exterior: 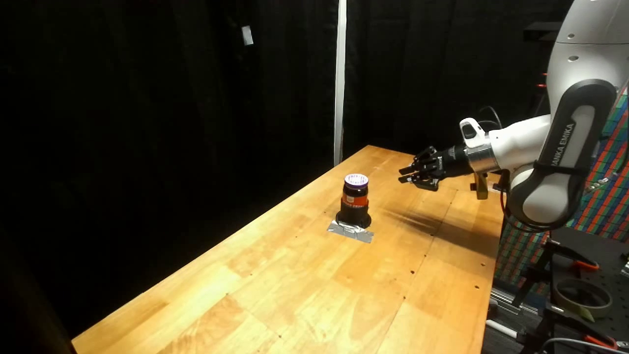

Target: Place a rubber band over the bottom of the upside down cup

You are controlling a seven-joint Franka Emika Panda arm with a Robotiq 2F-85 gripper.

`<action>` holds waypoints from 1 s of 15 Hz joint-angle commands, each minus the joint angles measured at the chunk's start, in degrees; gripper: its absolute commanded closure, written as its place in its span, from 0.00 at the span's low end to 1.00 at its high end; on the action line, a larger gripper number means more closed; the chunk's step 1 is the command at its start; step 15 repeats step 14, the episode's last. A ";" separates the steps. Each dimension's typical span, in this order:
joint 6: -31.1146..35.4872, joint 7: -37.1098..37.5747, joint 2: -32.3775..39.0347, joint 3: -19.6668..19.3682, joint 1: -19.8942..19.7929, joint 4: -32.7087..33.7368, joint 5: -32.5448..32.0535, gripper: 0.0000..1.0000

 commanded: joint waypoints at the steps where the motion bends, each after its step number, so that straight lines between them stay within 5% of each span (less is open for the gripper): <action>1: -14.19 -2.77 -13.32 -2.10 8.00 -7.51 15.28 0.40; 6: -32.99 -14.10 -21.35 -17.40 27.91 -6.31 39.83 0.02; 10: -33.37 -24.63 -20.80 -23.27 39.26 -5.99 59.50 0.00; 14: -31.57 -32.83 -21.63 -23.33 47.25 -5.44 78.91 0.01; 15: -31.57 -32.83 -21.63 -23.33 47.25 -5.44 78.91 0.01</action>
